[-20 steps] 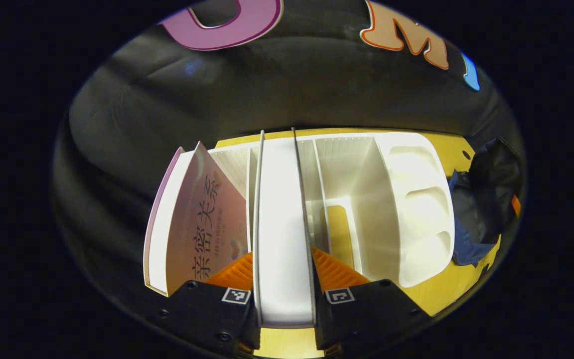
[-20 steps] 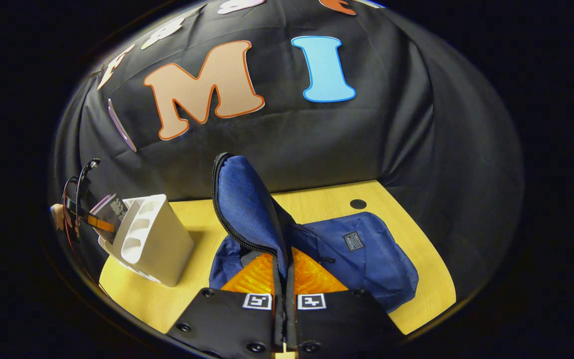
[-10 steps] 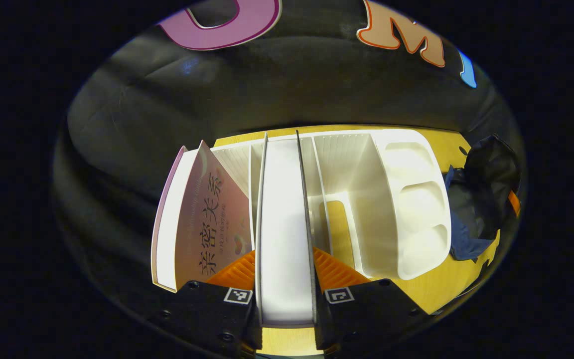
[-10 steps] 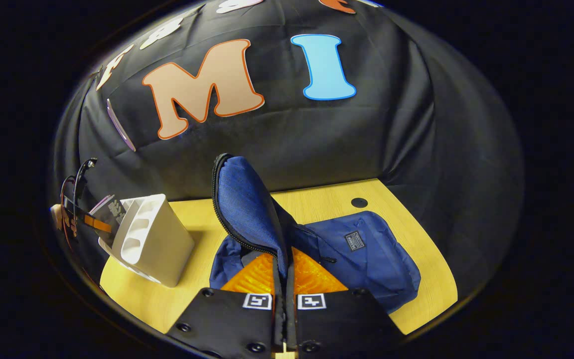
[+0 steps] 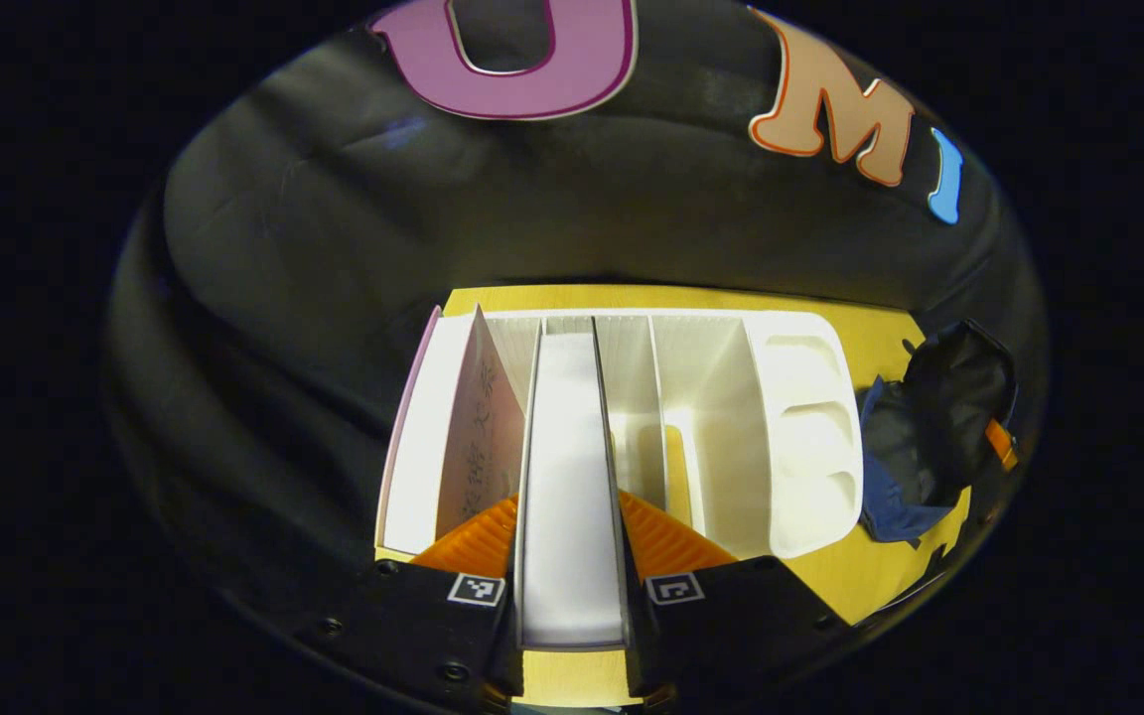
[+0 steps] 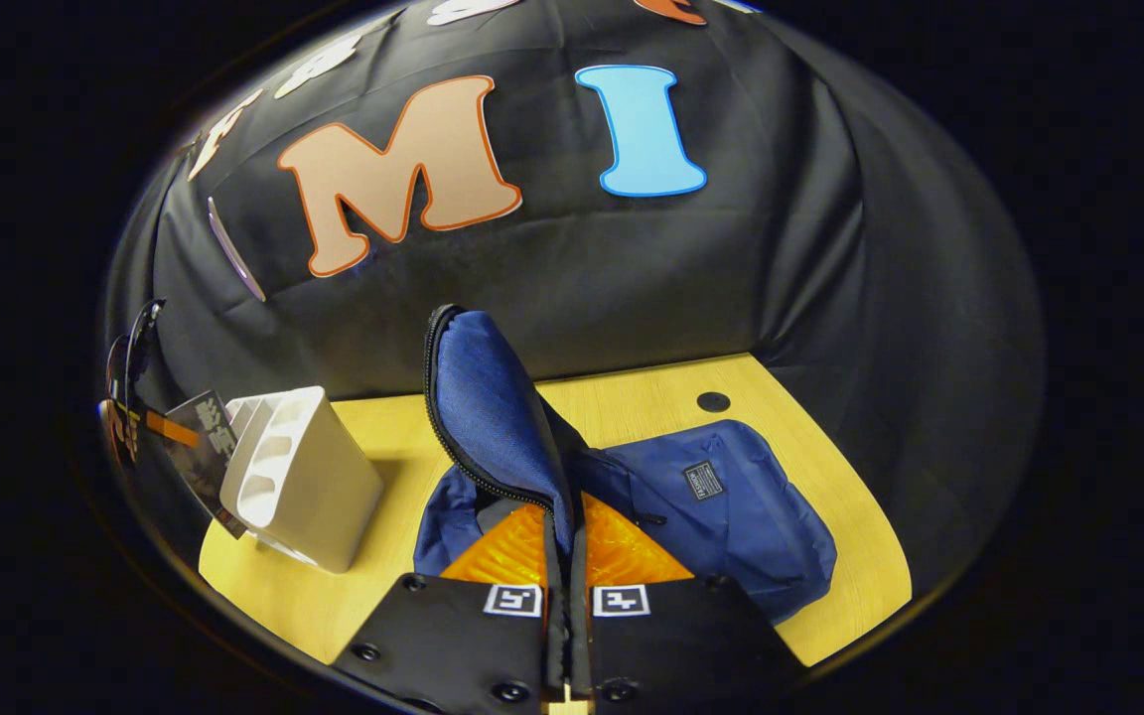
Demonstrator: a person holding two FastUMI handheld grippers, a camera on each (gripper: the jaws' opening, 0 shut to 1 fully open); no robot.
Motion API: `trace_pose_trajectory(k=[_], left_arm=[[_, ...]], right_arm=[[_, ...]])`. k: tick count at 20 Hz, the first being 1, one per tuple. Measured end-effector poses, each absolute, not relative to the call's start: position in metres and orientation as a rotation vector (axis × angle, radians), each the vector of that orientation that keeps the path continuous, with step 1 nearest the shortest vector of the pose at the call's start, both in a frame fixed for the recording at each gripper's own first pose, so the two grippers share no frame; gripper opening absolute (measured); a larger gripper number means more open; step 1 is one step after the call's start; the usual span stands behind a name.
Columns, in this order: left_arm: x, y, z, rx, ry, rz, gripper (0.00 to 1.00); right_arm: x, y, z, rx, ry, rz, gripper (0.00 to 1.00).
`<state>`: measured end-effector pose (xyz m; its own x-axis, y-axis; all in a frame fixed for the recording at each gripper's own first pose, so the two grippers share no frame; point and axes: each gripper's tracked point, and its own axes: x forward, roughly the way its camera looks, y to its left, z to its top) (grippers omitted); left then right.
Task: Open the schoolbag, grab two books from the bookshelf and put them into the schoolbag.
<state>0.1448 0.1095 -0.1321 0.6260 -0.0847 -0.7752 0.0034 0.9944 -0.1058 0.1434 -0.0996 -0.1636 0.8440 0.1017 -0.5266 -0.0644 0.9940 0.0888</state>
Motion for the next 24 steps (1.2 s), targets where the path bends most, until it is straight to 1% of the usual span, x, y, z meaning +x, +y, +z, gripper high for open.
trace_pose_trajectory(k=[1, 2, 3, 4, 5, 6, 9, 10, 11, 15, 17, 18, 21, 24], left_arm=[[0.144, 0.11, -0.129, -0.115, 0.893, -0.055, 0.37], [0.144, 0.11, -0.123, -0.144, 0.883, -0.055, 0.34], [0.144, 0.111, -0.12, -0.164, 0.878, -0.058, 0.37], [0.144, 0.111, -0.116, -0.178, 0.872, -0.062, 0.37], [0.141, 0.113, -0.111, -0.196, 0.863, -0.059, 0.37], [0.141, 0.114, -0.106, -0.21, 0.854, -0.061, 0.37], [0.139, 0.12, -0.085, -0.289, 0.821, -0.068, 0.37], [0.14, 0.123, -0.077, -0.317, 0.805, -0.069, 0.35], [0.14, 0.125, -0.071, -0.341, 0.793, -0.076, 0.37], [0.143, 0.136, -0.048, -0.449, 0.734, -0.09, 0.37], [0.144, 0.141, -0.044, -0.504, 0.711, -0.087, 0.37], [0.142, 0.145, -0.043, -0.538, 0.699, -0.08, 0.35], [0.141, 0.153, -0.041, -0.628, 0.669, -0.073, 0.36], [0.14, 0.158, -0.04, -0.746, 0.629, -0.094, 0.36]], right_arm=[[0.143, -0.1, -0.164, 0.069, 0.561, 0.088, 0.05], [0.143, -0.099, -0.164, 0.07, 0.563, 0.088, 0.05], [0.143, -0.099, -0.163, 0.067, 0.564, 0.088, 0.05], [0.143, -0.099, -0.164, 0.066, 0.564, 0.089, 0.05], [0.143, -0.1, -0.164, 0.066, 0.565, 0.088, 0.02], [0.143, -0.1, -0.164, 0.066, 0.565, 0.087, 0.05], [0.143, -0.099, -0.164, 0.071, 0.568, 0.084, 0.05], [0.142, -0.099, -0.164, 0.071, 0.569, 0.082, 0.05], [0.142, -0.1, -0.164, 0.069, 0.569, 0.081, 0.05], [0.142, -0.1, -0.164, 0.071, 0.573, 0.08, 0.05], [0.142, -0.1, -0.164, 0.069, 0.575, 0.08, 0.05], [0.142, -0.1, -0.164, 0.07, 0.575, 0.079, 0.05], [0.142, -0.1, -0.164, 0.073, 0.576, 0.076, 0.05], [0.142, -0.1, -0.164, 0.066, 0.577, 0.075, 0.05]])
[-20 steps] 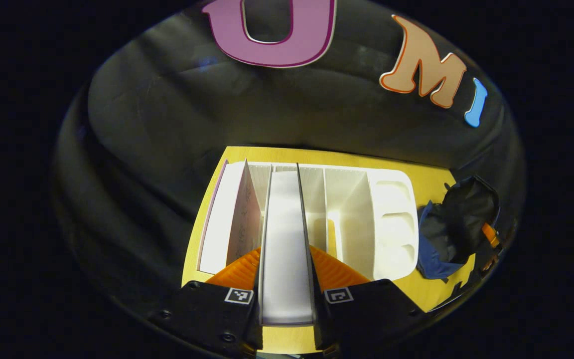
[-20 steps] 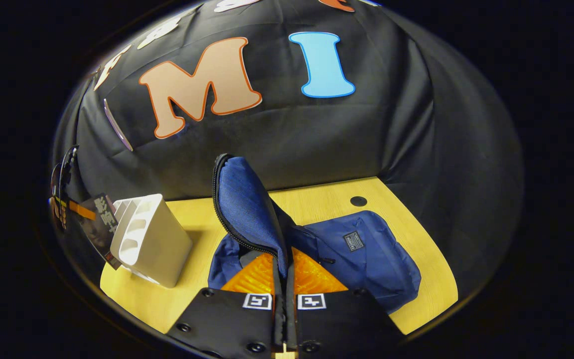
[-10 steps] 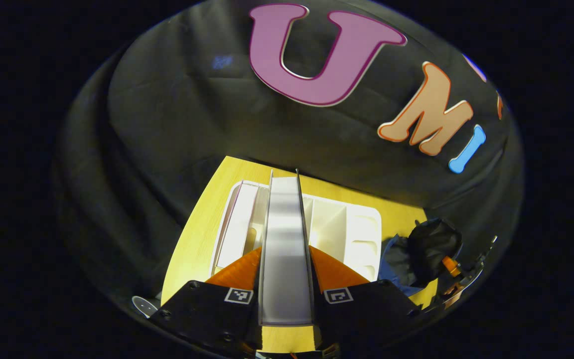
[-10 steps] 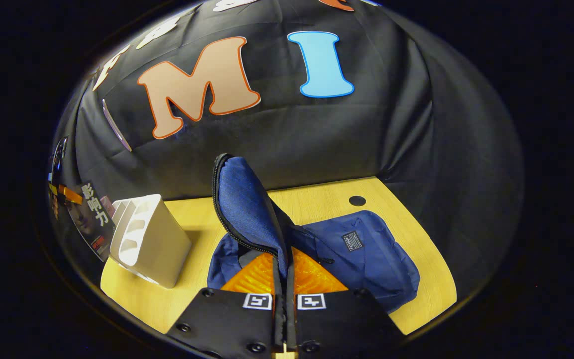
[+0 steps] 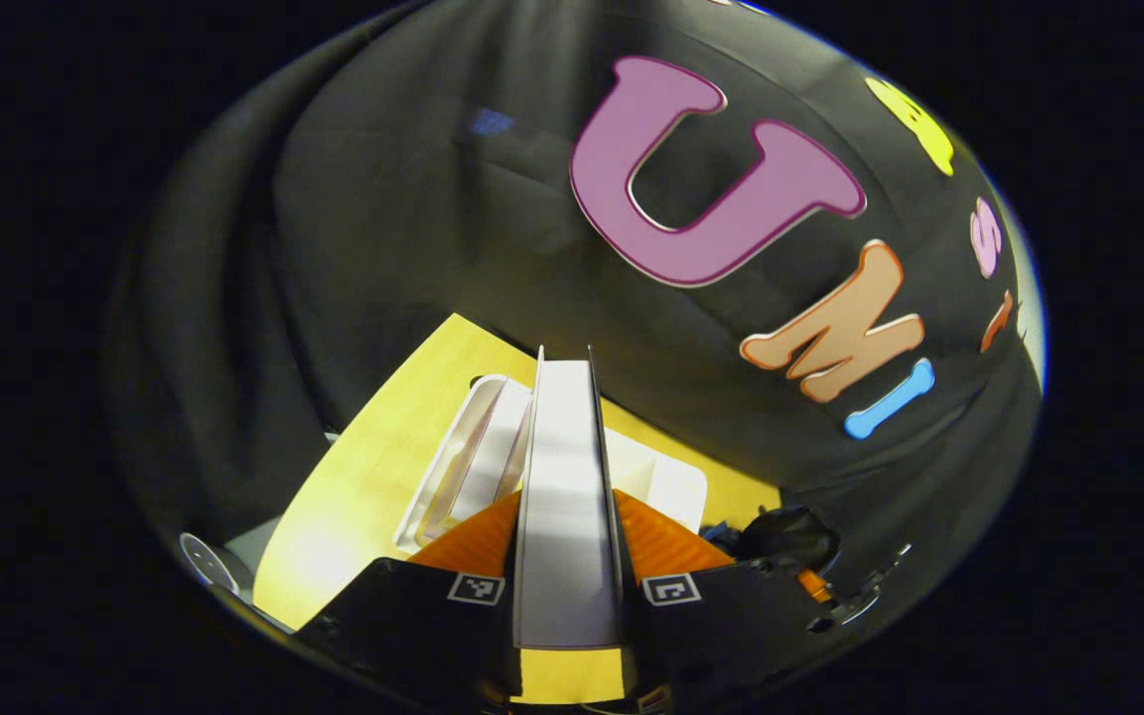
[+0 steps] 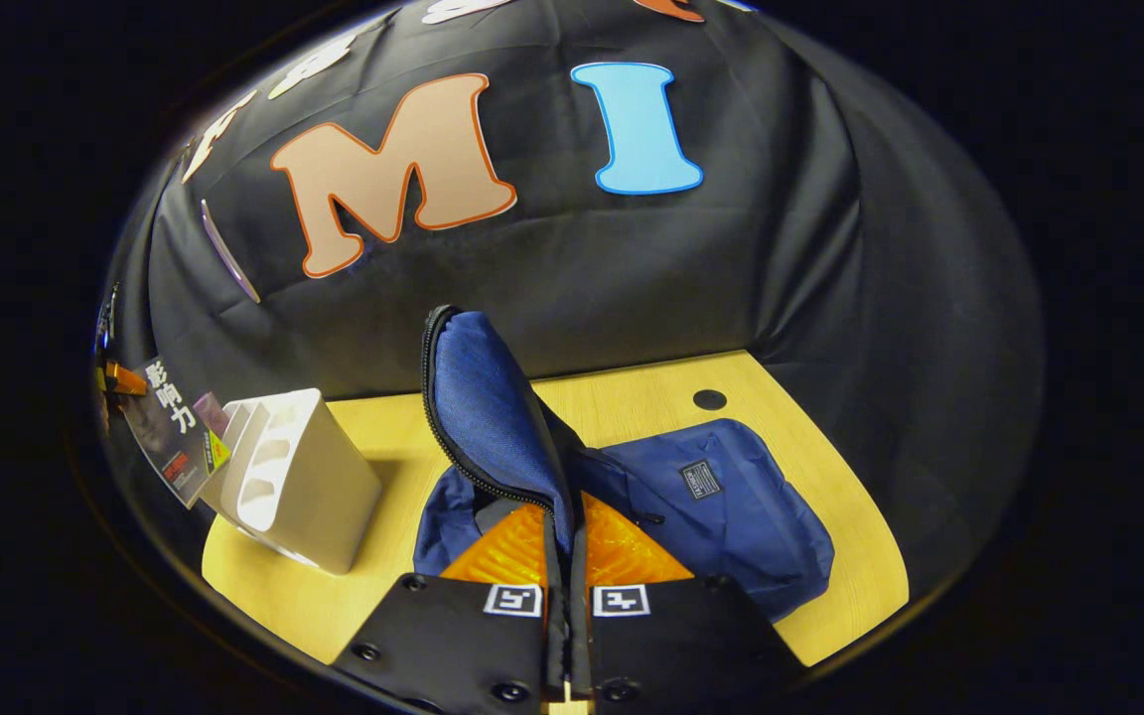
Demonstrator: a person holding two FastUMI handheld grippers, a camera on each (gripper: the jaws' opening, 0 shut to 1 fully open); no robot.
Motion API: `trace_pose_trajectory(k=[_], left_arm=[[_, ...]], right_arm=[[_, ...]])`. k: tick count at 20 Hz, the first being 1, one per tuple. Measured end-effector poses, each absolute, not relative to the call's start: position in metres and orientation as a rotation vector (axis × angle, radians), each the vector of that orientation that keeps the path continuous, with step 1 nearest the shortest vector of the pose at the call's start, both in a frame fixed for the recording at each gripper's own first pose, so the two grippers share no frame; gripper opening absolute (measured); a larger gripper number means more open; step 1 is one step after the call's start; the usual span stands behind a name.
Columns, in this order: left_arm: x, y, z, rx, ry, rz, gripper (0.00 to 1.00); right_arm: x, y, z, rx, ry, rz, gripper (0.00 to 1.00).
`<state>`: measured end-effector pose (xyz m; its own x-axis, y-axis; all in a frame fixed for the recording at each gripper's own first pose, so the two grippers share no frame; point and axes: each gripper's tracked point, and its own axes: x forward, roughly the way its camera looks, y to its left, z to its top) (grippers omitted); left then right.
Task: Open the schoolbag, grab two books from the bookshelf and put them into the schoolbag.
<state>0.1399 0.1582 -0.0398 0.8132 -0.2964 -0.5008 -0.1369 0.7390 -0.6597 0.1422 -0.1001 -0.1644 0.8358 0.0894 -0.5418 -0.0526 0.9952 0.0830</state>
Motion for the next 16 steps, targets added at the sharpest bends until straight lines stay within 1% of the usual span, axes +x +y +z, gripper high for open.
trace_pose_trajectory(k=[6, 7, 8, 10, 11, 13, 14, 16], left_arm=[[0.132, 0.161, -0.037, -0.995, 0.536, -0.174, 0.36], [0.13, 0.154, -0.033, -1.042, 0.524, -0.192, 0.36], [0.129, 0.149, -0.031, -1.095, 0.509, -0.205, 0.35], [0.131, 0.139, -0.032, -1.176, 0.481, -0.217, 0.35], [0.131, 0.133, -0.034, -1.199, 0.473, -0.22, 0.35], [0.128, 0.125, -0.037, -1.239, 0.462, -0.227, 0.36], [0.128, 0.119, -0.038, -1.257, 0.461, -0.235, 0.35], [0.126, 0.107, -0.041, -1.275, 0.46, -0.244, 0.35]], right_arm=[[0.142, -0.1, -0.164, 0.073, 0.579, 0.07, 0.05], [0.142, -0.099, -0.164, 0.08, 0.58, 0.072, 0.02], [0.141, -0.099, -0.165, 0.087, 0.58, 0.076, 0.05], [0.141, -0.099, -0.166, 0.097, 0.584, 0.079, 0.05], [0.142, -0.098, -0.164, 0.105, 0.585, 0.08, 0.02], [0.142, -0.098, -0.165, 0.118, 0.585, 0.079, 0.02], [0.141, -0.098, -0.165, 0.12, 0.587, 0.082, 0.05], [0.142, -0.098, -0.165, 0.12, 0.589, 0.085, 0.05]])
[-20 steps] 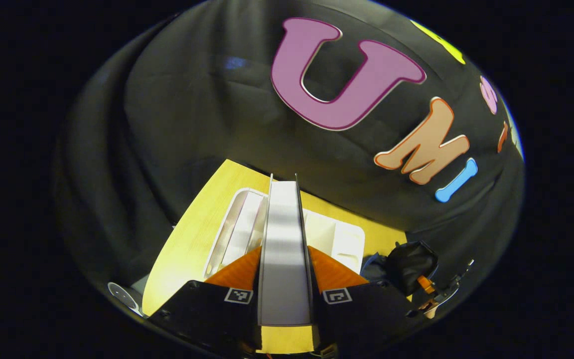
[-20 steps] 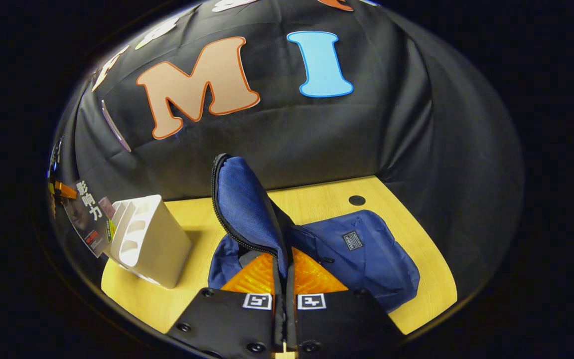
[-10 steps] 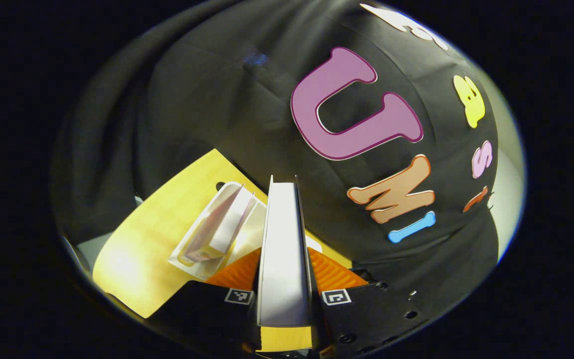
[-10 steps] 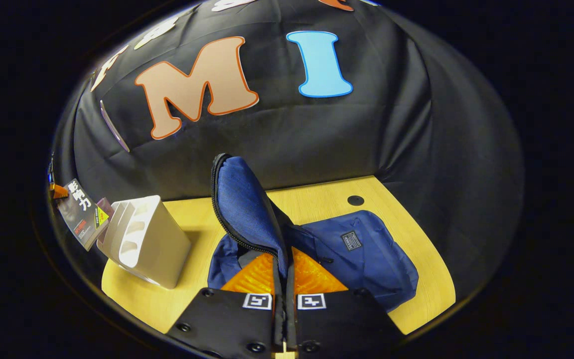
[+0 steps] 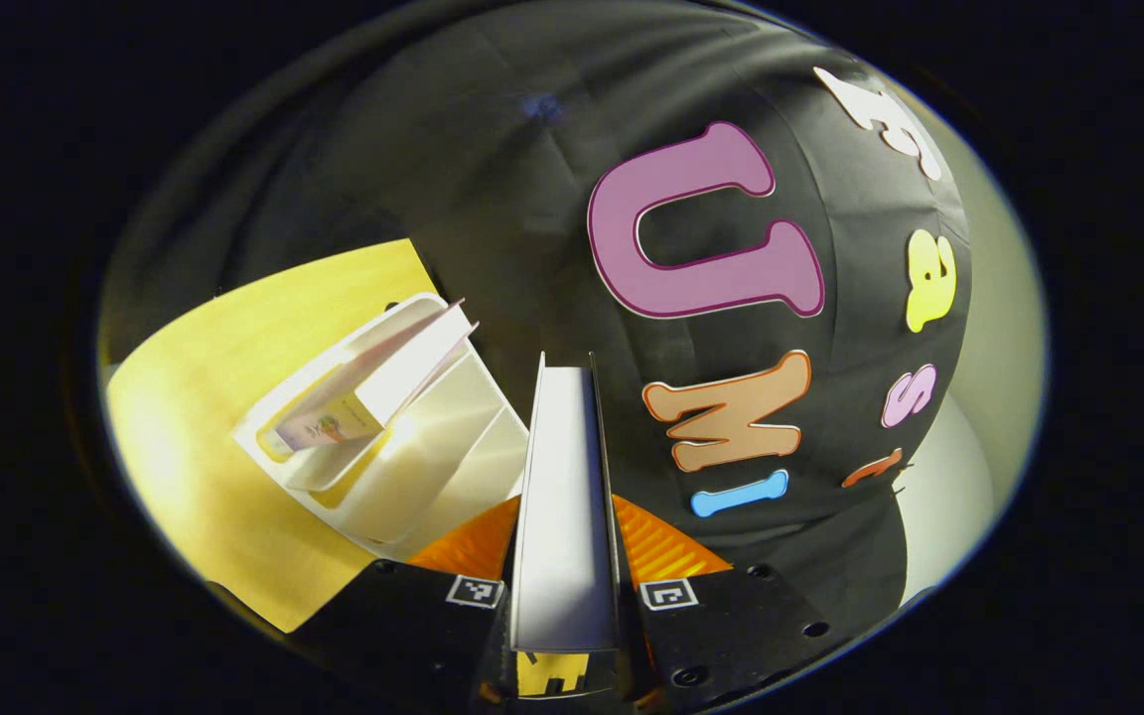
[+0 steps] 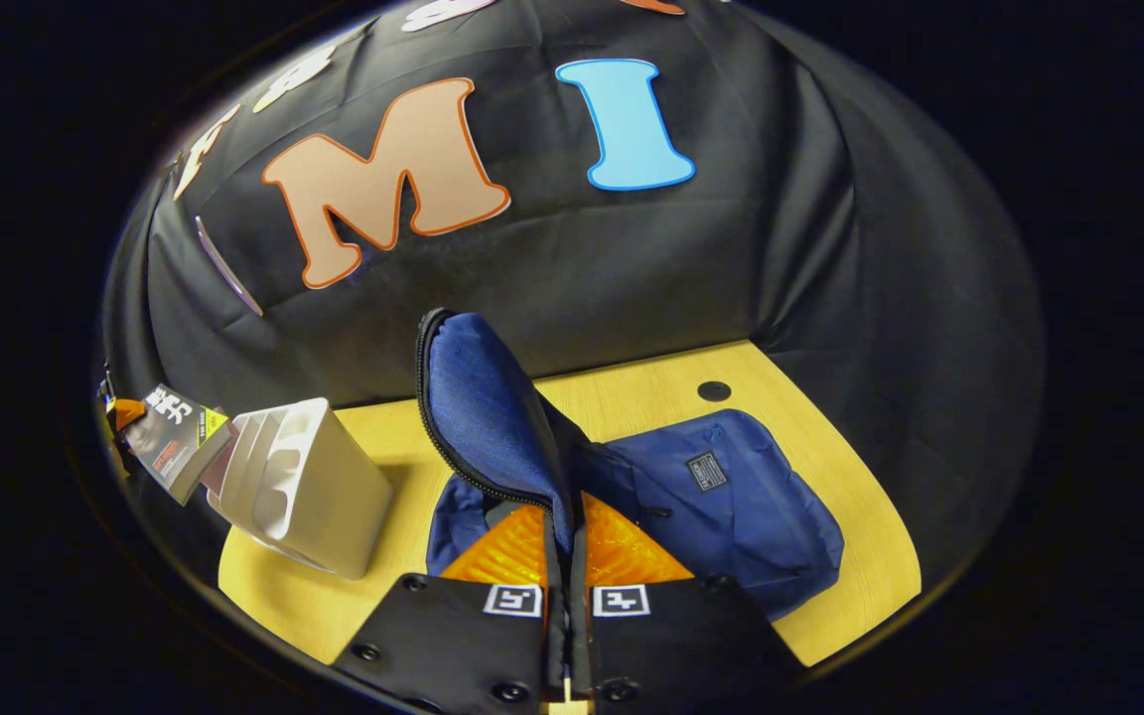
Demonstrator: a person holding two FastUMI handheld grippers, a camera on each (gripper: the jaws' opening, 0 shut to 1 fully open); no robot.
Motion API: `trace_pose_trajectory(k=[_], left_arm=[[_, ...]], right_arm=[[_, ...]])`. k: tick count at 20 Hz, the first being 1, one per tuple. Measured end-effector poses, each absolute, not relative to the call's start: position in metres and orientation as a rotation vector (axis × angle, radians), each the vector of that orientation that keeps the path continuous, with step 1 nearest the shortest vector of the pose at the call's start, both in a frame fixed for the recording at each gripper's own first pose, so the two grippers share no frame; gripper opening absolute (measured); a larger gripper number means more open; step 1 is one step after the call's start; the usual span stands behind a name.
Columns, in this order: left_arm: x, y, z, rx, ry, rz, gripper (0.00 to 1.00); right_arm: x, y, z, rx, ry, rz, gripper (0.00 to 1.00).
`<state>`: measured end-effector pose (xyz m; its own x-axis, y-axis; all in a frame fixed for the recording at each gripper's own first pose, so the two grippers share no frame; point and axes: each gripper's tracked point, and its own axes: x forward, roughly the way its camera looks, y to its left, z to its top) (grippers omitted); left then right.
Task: Open the schoolbag, grab two books from the bookshelf and put them into the schoolbag.
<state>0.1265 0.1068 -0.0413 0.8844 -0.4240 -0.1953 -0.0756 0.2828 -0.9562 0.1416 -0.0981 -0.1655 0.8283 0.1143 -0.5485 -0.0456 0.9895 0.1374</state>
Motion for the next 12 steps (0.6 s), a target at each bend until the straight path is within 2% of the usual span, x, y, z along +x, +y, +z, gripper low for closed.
trace_pose_trajectory(k=[6, 7, 12], left_arm=[[0.131, 0.045, -0.051, -1.254, 0.508, -0.317, 0.35], [0.134, 0.034, -0.054, -1.254, 0.513, -0.321, 0.35], [0.136, -0.016, -0.07, -1.281, 0.563, -0.355, 0.35]], right_arm=[[0.141, -0.096, -0.166, 0.123, 0.599, 0.112, 0.05], [0.142, -0.096, -0.166, 0.121, 0.598, 0.115, 0.02], [0.141, -0.095, -0.165, 0.136, 0.603, 0.126, 0.05]])
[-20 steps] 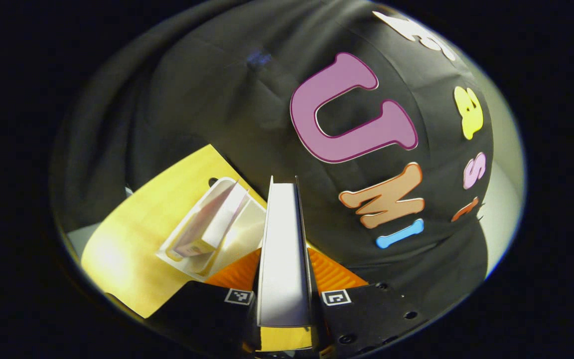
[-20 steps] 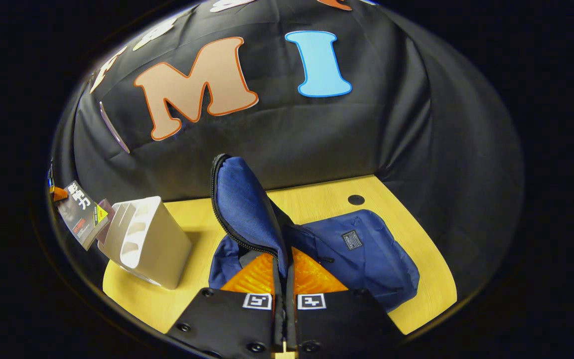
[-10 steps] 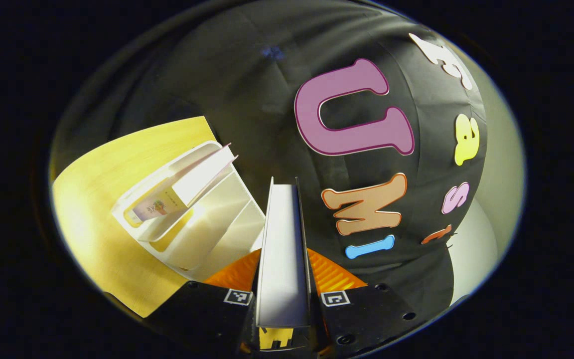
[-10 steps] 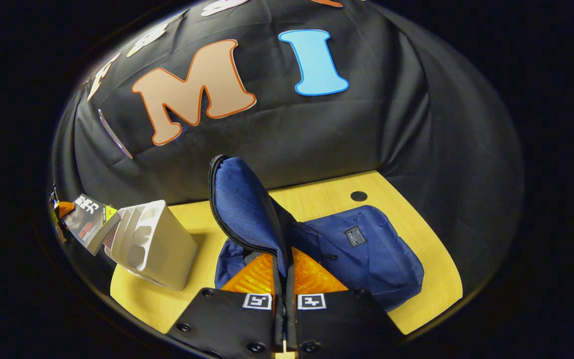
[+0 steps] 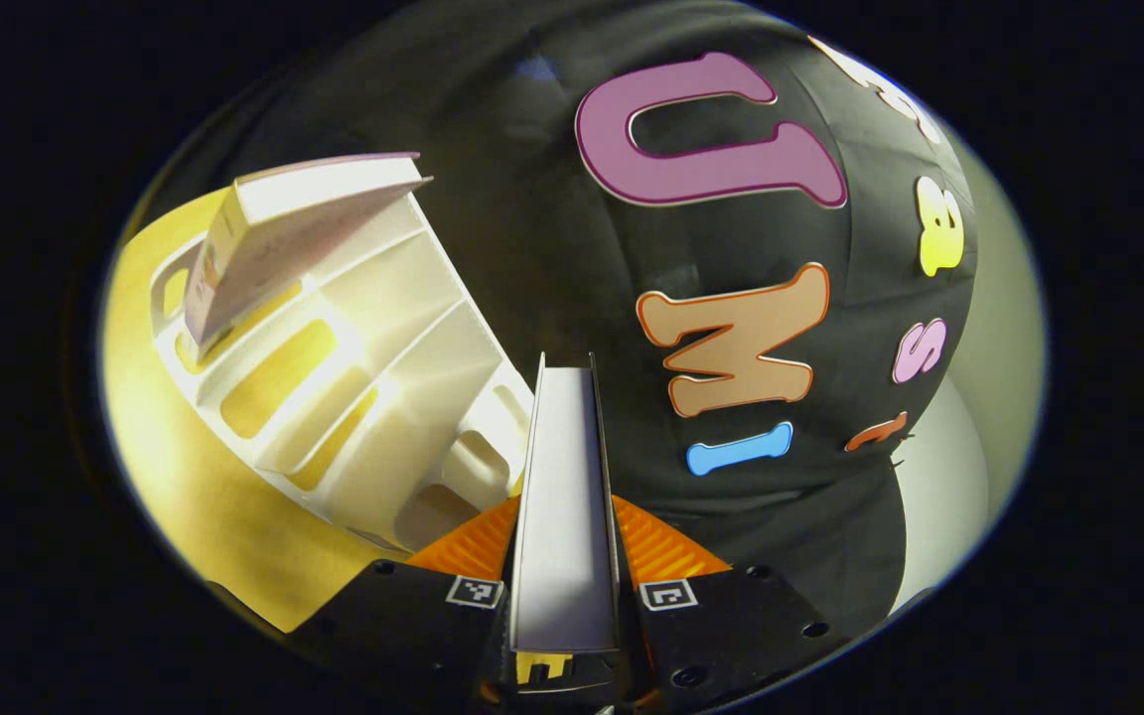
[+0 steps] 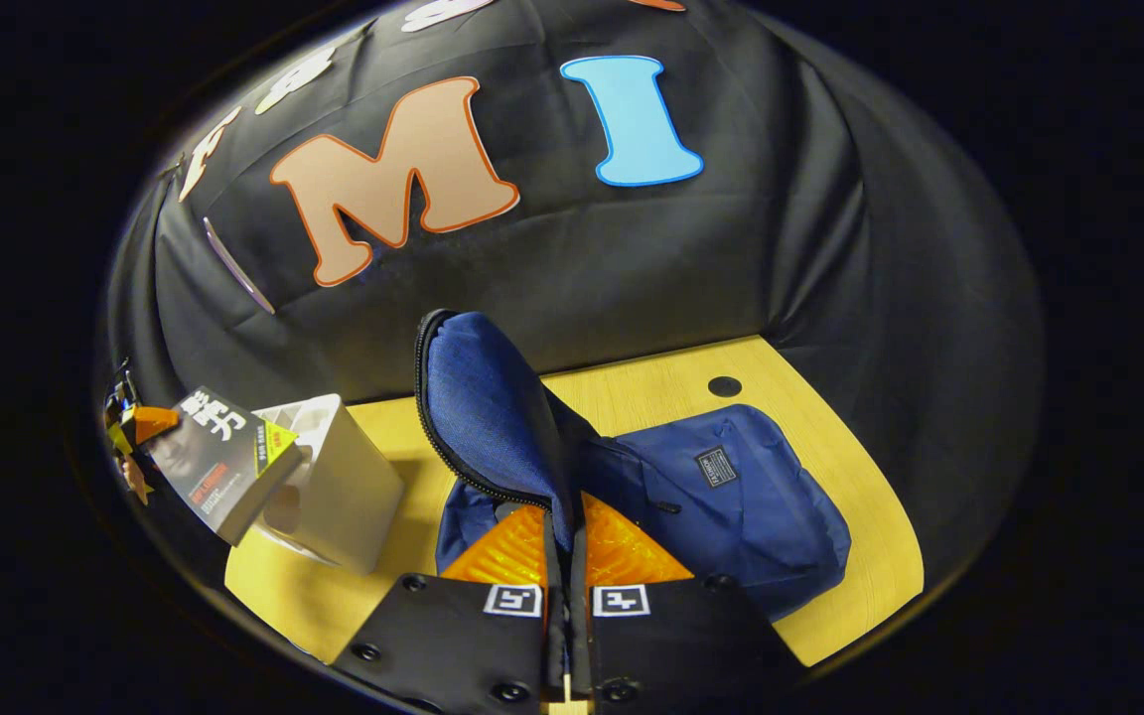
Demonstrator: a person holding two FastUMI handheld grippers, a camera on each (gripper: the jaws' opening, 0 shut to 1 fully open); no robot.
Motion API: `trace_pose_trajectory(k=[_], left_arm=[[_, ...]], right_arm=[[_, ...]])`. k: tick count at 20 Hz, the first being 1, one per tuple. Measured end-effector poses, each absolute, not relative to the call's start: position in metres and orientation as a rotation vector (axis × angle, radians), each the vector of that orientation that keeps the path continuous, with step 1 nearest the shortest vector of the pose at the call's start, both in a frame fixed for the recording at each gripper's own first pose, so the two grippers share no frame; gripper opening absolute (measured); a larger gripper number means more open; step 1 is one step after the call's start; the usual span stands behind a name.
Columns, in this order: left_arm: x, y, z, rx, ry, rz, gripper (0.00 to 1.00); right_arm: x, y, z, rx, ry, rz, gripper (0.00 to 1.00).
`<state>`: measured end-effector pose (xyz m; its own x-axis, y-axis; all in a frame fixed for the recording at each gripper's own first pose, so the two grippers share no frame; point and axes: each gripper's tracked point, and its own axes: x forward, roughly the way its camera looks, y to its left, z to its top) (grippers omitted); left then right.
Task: Open the schoolbag, grab two books from the bookshelf and put them into the schoolbag.
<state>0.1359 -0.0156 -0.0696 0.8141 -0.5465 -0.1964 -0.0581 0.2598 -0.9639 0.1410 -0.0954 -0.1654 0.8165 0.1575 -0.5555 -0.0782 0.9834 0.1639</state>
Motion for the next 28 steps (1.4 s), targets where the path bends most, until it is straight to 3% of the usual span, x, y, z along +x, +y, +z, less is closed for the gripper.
trace_pose_trajectory(k=[15, 24, 28], left_arm=[[0.156, -0.158, -0.125, -1.159, 0.71, -0.373, 0.35], [0.182, -0.25, -0.149, -1.165, 0.666, -0.358, 0.36], [0.189, -0.295, -0.167, -1.191, 0.678, -0.358, 0.35]], right_arm=[[0.141, -0.095, -0.163, 0.15, 0.611, 0.174, 0.05], [0.141, -0.095, -0.161, 0.191, 0.604, 0.169, 0.08], [0.142, -0.096, -0.158, 0.197, 0.595, 0.173, 0.05]])
